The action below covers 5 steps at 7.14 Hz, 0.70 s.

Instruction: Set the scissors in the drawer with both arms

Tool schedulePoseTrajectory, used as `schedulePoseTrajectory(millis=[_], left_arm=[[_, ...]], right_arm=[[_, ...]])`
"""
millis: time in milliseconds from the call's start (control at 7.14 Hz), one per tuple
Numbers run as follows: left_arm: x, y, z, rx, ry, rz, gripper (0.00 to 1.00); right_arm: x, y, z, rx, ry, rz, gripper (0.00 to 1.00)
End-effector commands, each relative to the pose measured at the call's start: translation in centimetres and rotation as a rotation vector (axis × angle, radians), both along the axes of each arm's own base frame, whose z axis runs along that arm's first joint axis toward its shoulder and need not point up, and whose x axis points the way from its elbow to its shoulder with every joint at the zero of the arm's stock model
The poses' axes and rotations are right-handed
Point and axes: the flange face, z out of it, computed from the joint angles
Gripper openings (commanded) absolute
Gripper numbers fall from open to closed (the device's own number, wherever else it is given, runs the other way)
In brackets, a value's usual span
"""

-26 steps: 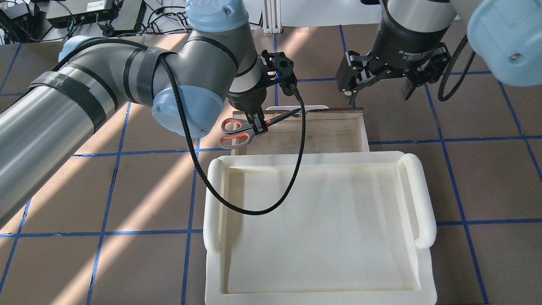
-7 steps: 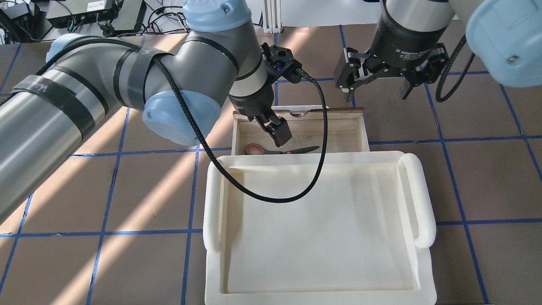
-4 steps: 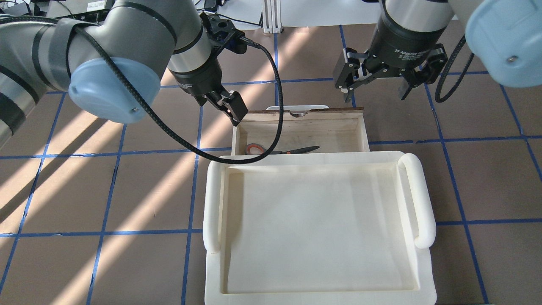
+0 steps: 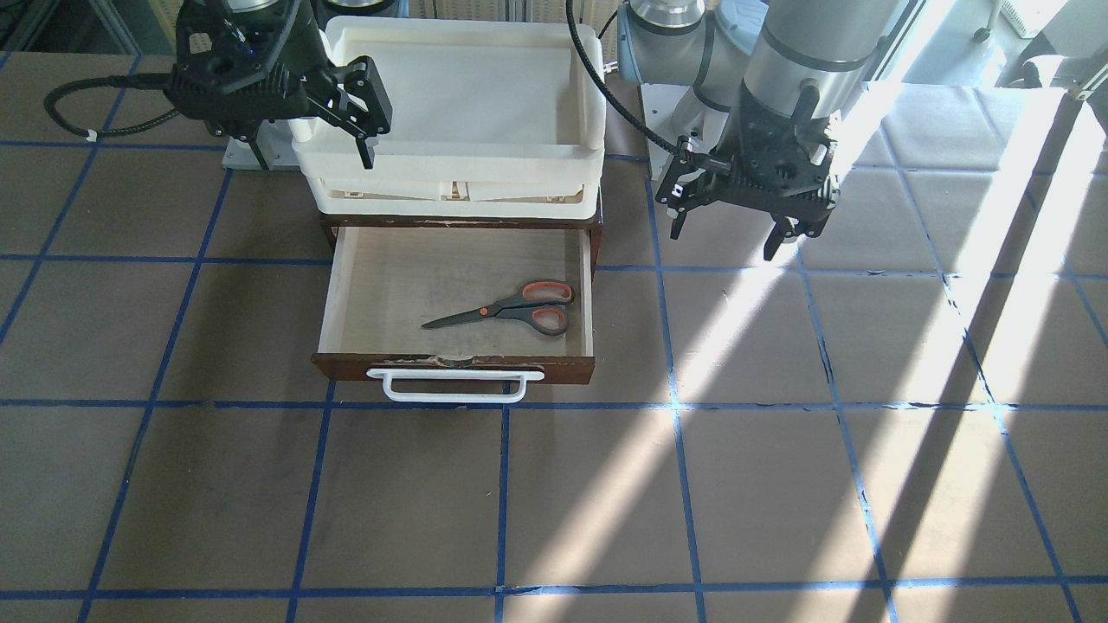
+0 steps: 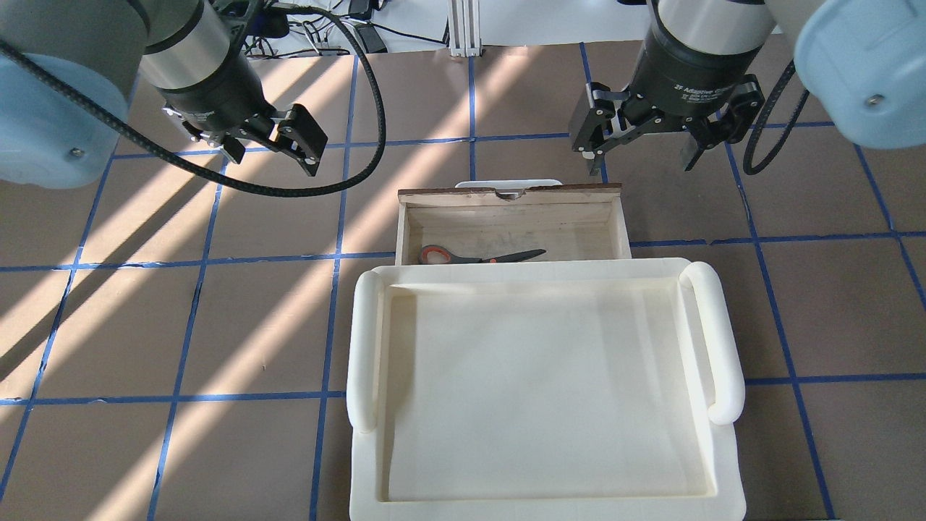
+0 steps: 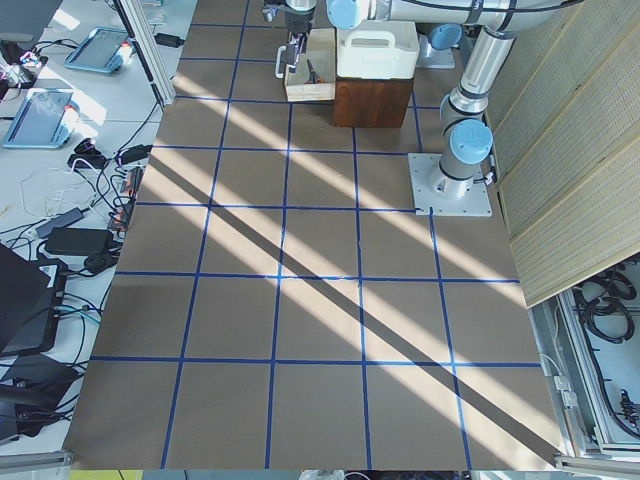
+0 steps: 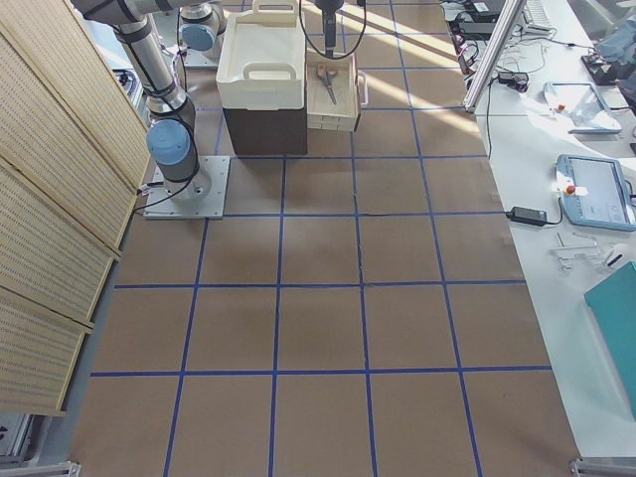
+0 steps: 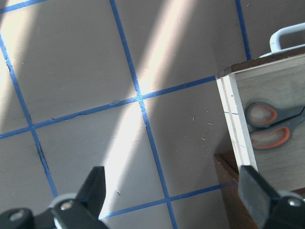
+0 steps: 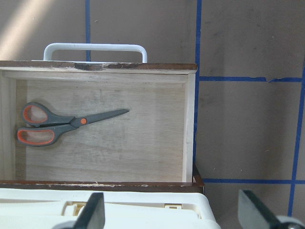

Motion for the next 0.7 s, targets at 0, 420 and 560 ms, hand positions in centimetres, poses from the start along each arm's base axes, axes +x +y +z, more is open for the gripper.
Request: schedulePoseTrajectory(millis=[0, 420, 560], left_arm=[[3.8, 0.7, 1.8, -0.022, -0.011, 0.074, 1.0], [5.1, 1.7, 2.0, 0.001, -0.008, 0.108, 1.0], [5.2, 2.1, 2.1, 0.011, -0.008, 0.111, 1.0]], right_arm=[[-0.1, -0.1, -0.1, 0.001, 0.006, -0.001, 1.0], [0.1, 0.0, 0.0, 0.001, -0.004, 0.003, 1.0], [0.1, 0.0, -0.1, 0.001, -0.007, -0.002, 1.0]])
